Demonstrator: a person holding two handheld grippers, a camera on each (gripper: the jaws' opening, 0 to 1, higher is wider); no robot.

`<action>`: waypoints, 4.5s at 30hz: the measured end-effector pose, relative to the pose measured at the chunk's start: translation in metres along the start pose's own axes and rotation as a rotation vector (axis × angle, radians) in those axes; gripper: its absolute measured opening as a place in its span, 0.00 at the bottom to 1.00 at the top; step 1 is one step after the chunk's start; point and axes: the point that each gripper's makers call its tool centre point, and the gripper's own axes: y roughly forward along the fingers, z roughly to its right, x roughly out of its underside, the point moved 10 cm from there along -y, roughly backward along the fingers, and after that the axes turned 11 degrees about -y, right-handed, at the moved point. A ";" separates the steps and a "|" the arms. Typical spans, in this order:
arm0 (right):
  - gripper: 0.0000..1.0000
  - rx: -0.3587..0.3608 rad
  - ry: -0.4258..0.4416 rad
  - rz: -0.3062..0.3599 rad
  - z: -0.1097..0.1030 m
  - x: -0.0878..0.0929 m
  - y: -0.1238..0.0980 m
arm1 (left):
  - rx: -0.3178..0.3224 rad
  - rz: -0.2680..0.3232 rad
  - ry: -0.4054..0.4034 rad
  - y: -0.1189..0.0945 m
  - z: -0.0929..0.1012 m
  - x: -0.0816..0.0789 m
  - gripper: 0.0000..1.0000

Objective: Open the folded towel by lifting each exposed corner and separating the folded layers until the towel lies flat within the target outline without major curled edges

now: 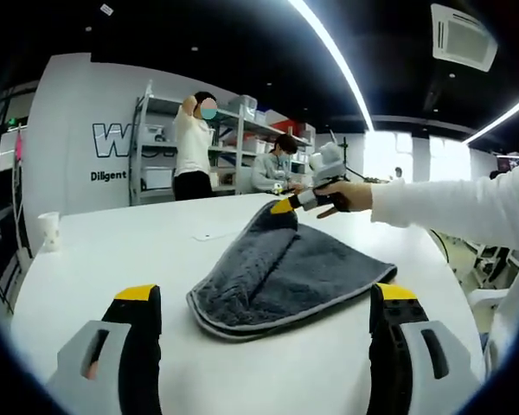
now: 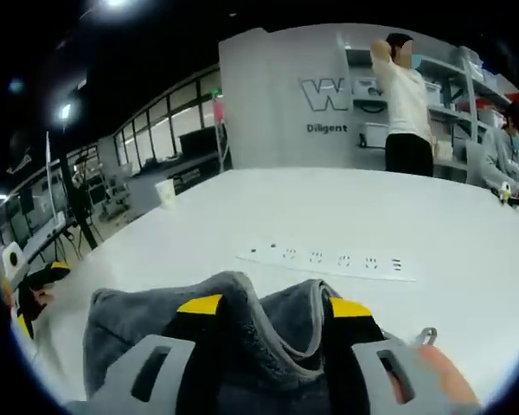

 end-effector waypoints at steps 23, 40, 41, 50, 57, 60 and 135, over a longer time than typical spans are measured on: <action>0.00 0.014 -0.736 0.003 -0.034 0.011 -0.017 | -0.027 -0.020 -0.022 0.004 -0.007 0.004 0.98; 0.00 0.268 -0.973 0.166 -0.085 -0.070 0.006 | -0.078 -0.009 -0.012 0.002 -0.010 0.003 0.97; 0.00 0.271 -0.975 0.168 -0.088 -0.072 0.009 | -0.099 -0.014 -0.014 0.003 -0.011 0.003 0.97; 0.00 0.315 -1.014 0.143 -0.095 -0.092 0.054 | -0.186 -0.027 -0.047 0.001 -0.024 0.007 0.96; 0.00 0.347 -0.996 0.109 -0.098 -0.095 0.094 | -0.220 -0.025 -0.074 -0.001 -0.032 0.005 0.94; 0.00 0.343 -0.980 0.097 -0.097 -0.098 0.111 | -0.246 -0.025 -0.061 -0.003 -0.034 0.005 0.92; 0.68 0.052 -0.475 0.211 -0.115 -0.024 -0.051 | -0.262 0.024 -0.062 -0.008 -0.040 -0.006 1.00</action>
